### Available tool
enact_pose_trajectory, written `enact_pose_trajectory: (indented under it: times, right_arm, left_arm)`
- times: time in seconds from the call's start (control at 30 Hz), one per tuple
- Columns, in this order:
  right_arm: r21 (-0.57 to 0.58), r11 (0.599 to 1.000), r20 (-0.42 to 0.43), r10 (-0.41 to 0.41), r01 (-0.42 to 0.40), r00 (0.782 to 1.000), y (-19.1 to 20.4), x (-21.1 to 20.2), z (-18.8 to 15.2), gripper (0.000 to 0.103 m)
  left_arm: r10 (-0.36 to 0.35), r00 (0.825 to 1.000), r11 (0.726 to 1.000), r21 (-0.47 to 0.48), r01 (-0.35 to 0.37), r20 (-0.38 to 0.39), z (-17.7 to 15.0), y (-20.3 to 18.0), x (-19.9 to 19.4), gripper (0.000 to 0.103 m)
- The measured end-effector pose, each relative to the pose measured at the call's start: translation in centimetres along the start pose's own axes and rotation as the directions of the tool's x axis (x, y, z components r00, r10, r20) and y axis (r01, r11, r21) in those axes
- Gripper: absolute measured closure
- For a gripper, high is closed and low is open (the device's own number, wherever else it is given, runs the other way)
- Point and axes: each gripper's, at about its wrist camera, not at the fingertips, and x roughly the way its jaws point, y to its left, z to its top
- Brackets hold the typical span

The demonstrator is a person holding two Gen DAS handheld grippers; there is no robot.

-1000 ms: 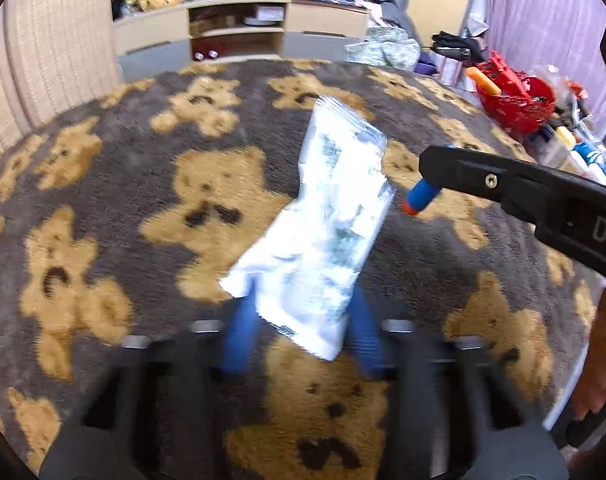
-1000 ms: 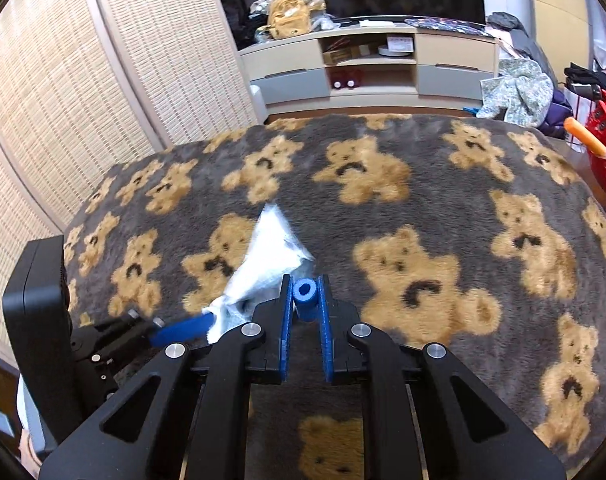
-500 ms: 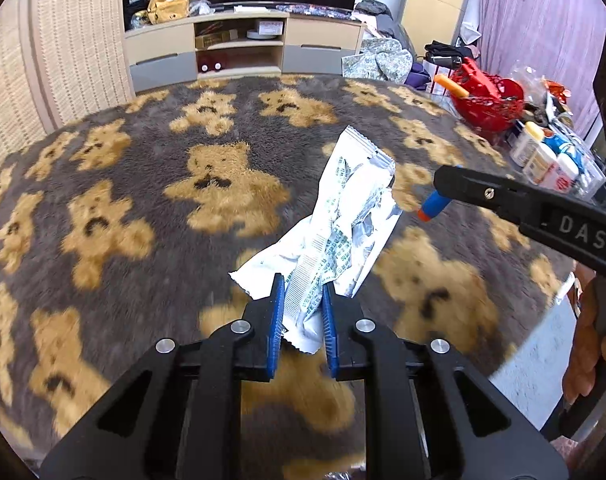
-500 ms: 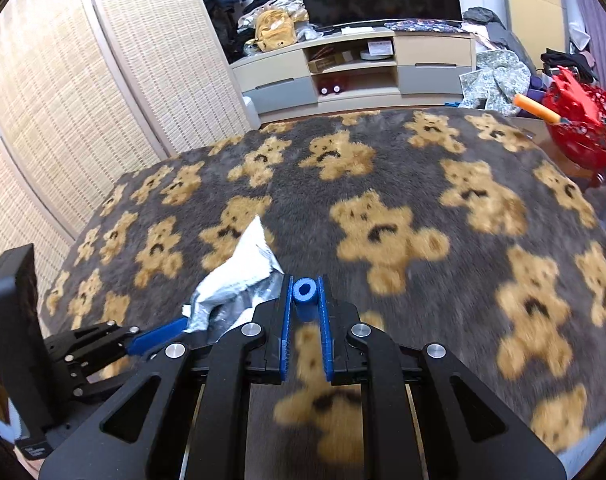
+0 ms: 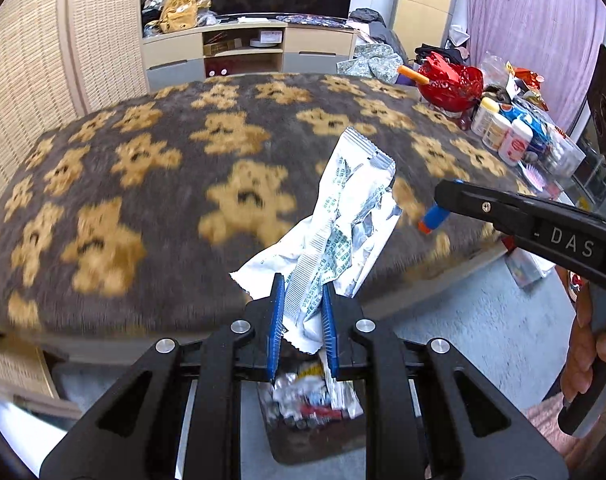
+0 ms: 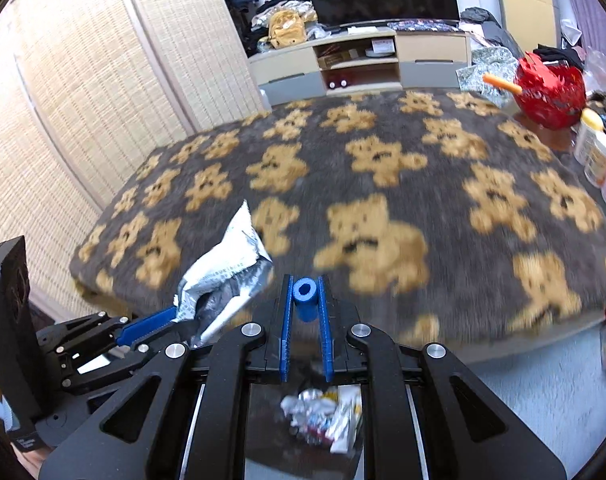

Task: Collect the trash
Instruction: 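Carry the foil wrapper and blue cap over the bin and open both tools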

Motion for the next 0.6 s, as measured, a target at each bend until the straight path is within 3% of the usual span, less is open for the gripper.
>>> enact_pose_trajectory:
  times: [0.27, 0.6]
  right_arm:
    - [-0.009, 1.0, -0.09, -0.018, 0.017, 0.996, 0.2, 0.8, -6.9, 0.089]
    - [0.044, 0.999, -0.213, 0.013, -0.004, 0.977, -1.5, 5.6, -13.1, 0.089]
  left_arm:
    - [0.008, 0.998, 1.0, -0.02, -0.01, -0.063, -6.9, -0.1, 0.4, 0.086]
    - [0.001, 0.984, 0.998, -0.056, -0.011, -0.177, -13.3, 0.2, 5.6, 0.086]
